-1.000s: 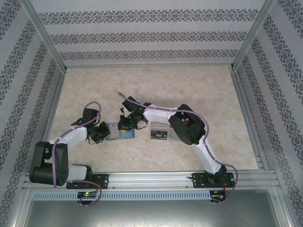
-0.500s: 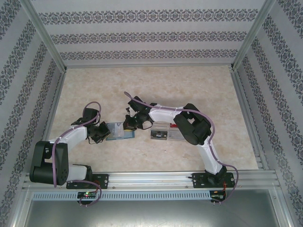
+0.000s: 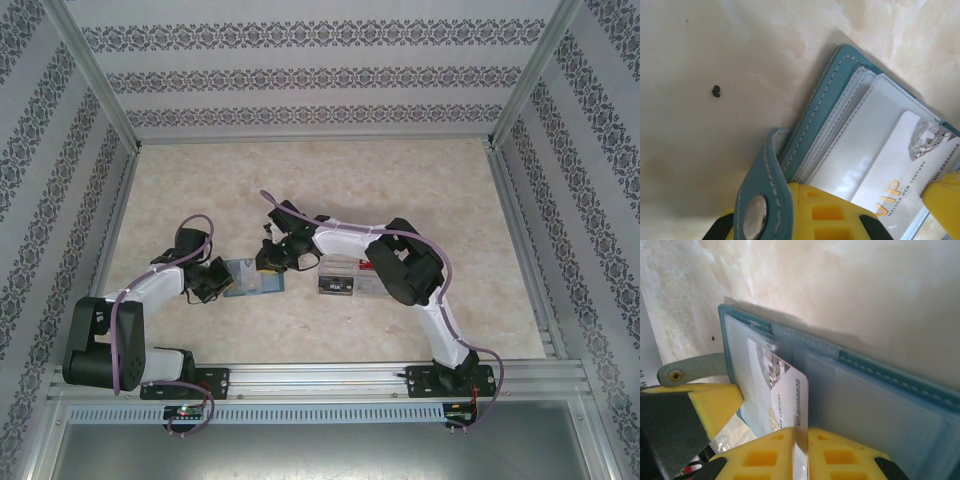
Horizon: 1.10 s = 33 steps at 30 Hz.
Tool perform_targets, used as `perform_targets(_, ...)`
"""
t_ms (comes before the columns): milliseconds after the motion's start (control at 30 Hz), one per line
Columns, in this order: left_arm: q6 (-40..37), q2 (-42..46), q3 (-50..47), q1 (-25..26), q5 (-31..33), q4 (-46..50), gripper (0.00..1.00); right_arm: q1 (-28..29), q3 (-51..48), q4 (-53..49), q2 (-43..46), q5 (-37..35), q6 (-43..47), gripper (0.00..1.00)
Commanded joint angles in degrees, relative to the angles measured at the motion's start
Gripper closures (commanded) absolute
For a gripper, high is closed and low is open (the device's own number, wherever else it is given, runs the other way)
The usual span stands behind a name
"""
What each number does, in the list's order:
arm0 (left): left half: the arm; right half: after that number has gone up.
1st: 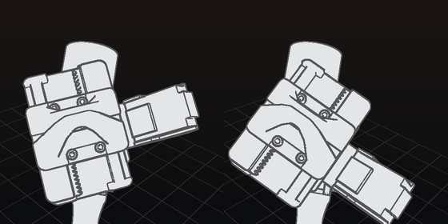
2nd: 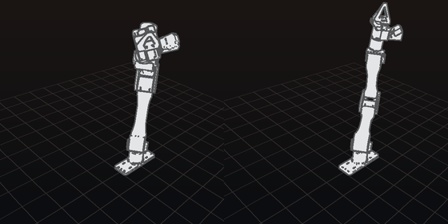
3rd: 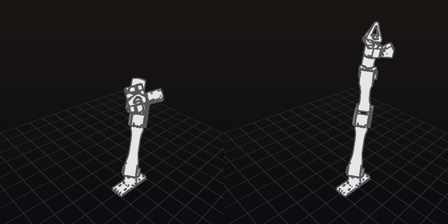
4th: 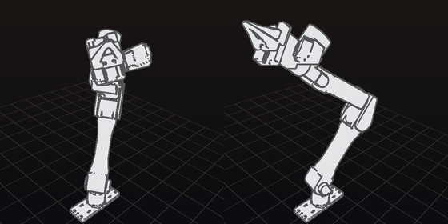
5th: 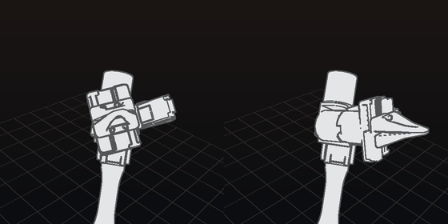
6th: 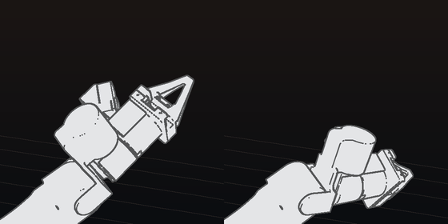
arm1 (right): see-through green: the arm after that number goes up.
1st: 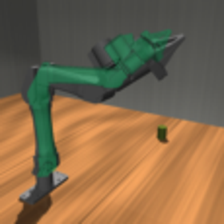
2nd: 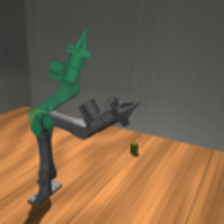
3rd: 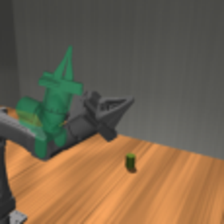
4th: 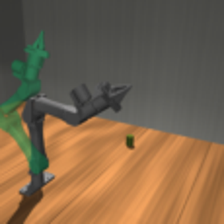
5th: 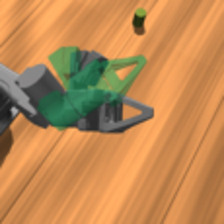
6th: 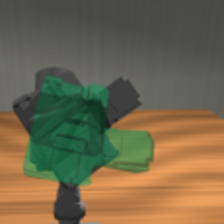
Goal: Take the credit cards out of the card holder
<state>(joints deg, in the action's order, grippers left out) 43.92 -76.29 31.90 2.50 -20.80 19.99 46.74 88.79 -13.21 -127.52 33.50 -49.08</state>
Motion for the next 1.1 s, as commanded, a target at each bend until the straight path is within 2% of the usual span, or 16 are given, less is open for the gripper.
perform_targets(0,-0.66,-2.20,-0.87,-0.66,2.59,2.95,1.00,0.53,1.43,0.47,-1.74,-0.54,-0.80,0.86)
perform_targets(67,-0.60,-2.16,-0.83,-0.66,2.55,2.95,1.00,0.46,0.97,0.54,-1.59,-0.81,-0.82,0.88)
perform_targets(167,-0.56,-2.28,-0.79,-0.66,2.58,2.86,1.00,0.37,0.19,0.57,-1.02,-0.97,-0.69,1.00)
perform_targets(400,-0.77,-2.31,-0.53,-0.66,2.64,3.02,1.00,-0.82,-4.09,0.57,3.50,-2.66,0.54,1.00)
perform_targets(733,-0.81,-2.70,0.56,-0.66,2.17,2.64,1.00,-3.09,-7.73,-7.28,15.07,-5.77,9.15,1.00)
perform_targets(900,-1.10,-2.45,1.31,-0.63,1.54,2.85,1.00,-3.59,-5.37,-15.87,20.17,-7.15,18.18,1.00)
perform_targets(1067,-1.69,-1.61,2.65,-0.66,1.06,3.45,0.99,-2.10,-1.49,-30.10,26.03,-17.94,34.29,1.00)
